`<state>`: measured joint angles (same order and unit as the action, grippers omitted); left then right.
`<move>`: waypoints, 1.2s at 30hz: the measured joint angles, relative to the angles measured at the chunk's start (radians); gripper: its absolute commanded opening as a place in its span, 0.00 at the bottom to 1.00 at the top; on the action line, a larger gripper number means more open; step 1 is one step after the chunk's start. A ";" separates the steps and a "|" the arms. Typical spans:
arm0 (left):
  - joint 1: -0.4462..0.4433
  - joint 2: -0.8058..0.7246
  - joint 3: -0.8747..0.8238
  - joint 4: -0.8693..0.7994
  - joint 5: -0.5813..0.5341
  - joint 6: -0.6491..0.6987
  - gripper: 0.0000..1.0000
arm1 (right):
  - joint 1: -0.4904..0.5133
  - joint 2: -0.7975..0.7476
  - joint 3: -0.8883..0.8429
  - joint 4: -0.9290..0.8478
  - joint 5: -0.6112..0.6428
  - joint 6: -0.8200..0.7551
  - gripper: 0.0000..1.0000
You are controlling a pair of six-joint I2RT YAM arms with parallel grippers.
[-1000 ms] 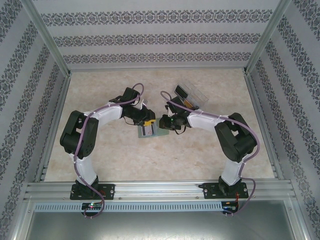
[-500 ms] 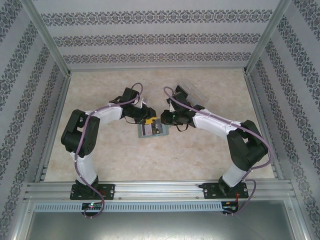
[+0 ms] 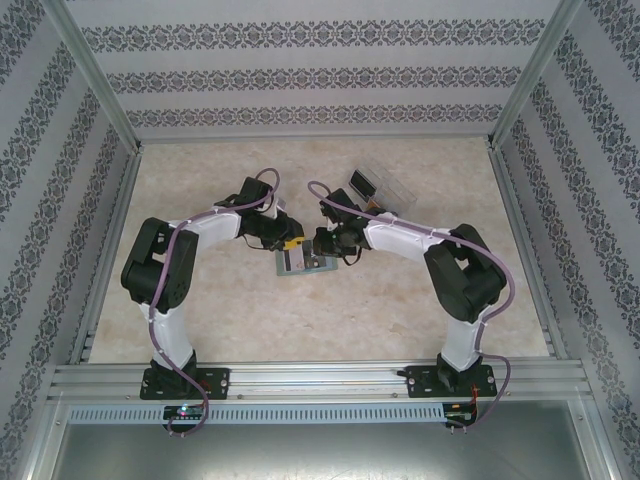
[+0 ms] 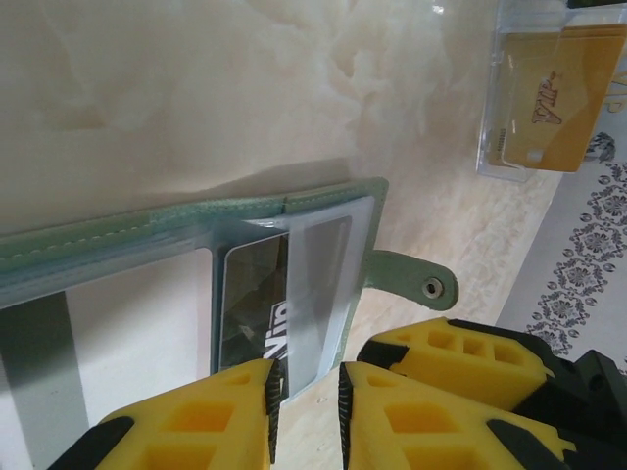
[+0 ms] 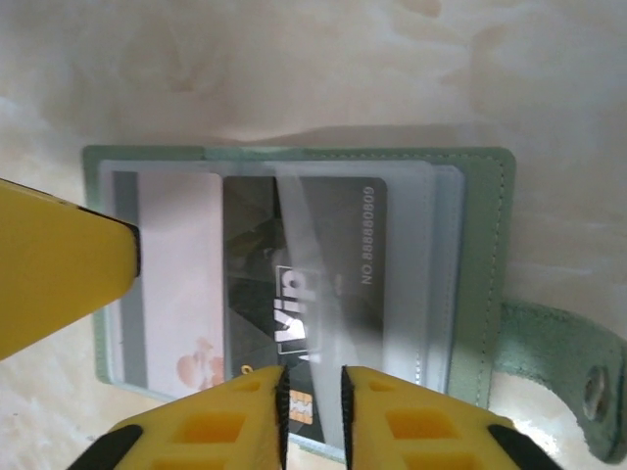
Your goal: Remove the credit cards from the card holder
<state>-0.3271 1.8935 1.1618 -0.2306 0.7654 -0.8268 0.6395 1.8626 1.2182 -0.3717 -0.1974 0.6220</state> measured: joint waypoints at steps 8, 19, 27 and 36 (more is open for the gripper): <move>-0.014 0.043 0.010 -0.025 -0.016 0.016 0.26 | 0.000 0.035 0.037 -0.053 0.045 0.000 0.33; -0.018 0.044 0.011 -0.025 -0.026 0.030 0.29 | 0.000 0.075 0.056 -0.074 0.054 0.000 0.35; -0.020 0.066 0.011 -0.024 -0.025 0.035 0.30 | 0.000 0.093 0.063 -0.068 0.032 0.000 0.27; -0.020 0.072 0.011 -0.016 -0.010 0.037 0.26 | 0.000 0.101 0.068 -0.060 0.008 0.000 0.27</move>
<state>-0.3470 1.9656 1.1728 -0.2470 0.7551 -0.7898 0.6392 1.9636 1.2858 -0.4320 -0.1898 0.6224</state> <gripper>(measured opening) 0.278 0.267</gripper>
